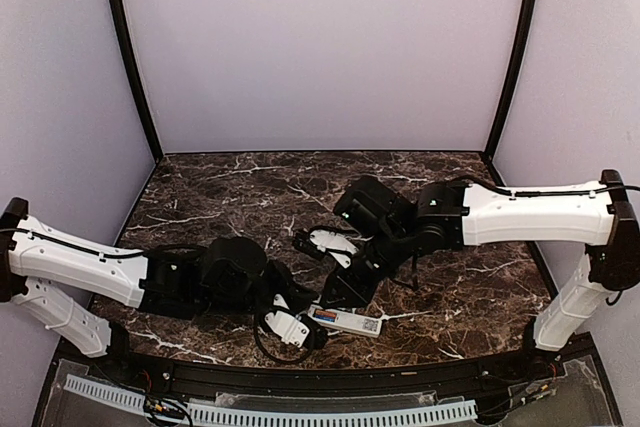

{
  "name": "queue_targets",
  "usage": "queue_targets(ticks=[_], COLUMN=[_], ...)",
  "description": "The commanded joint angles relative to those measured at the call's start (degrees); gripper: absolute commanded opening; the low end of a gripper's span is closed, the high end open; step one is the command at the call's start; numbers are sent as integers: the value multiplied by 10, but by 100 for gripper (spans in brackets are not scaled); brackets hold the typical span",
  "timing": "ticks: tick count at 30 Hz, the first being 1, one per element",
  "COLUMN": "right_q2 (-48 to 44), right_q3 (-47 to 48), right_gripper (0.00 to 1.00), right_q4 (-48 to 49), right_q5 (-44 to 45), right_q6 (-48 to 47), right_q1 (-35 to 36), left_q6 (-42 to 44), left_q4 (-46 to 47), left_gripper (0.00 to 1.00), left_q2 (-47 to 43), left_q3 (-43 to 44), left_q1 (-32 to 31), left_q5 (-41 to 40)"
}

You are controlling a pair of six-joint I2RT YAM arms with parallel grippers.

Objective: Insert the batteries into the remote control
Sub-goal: Pass from the right arm to the left, then pass from the left arm to the right

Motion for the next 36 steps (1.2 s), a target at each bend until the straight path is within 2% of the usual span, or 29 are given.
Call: queue_targets(ticks=[1,6,11,15,19,23,26,30,33,36], right_q2=[2,-4,-27,-67,-137,-206,-239,-255,-245,-218], right_q3=[15,13,24,35,13,-37,-72,-112,-136,-134], right_gripper=[15,19,38,53,58,66,69,66,62,62], right_q4=[17,15,3,10,62,146,183,205,224,223], right_q5=[-1,6,32,70,101,95,60,4,-48,-89], right_q6=[1,2,-3,-15,-27,-33,-35,-44,-45,-49], right_q1=[-1,-2,-2,-5,-10,-20,-31,-47,-64,-76], left_q6=[-6,-50,-114,-196,-298,-415,-493,-606,-625,-655], left_q4=[-4,-4,-20,-27,13,21,-10,-35,-48,-63], left_gripper=[0,0,0,0,0,0,0,0,0,0], left_q2=[6,7,-6,-13,-23,-30,-38,-65,-82,-90], left_q3=[16,19,16,6,0,9,17,17,14,16], left_q1=[-3,-7,-7,-7,-7,7,37,94,107,117], left_q5=[3,0,-5,-4,0,62,148,259,315,349])
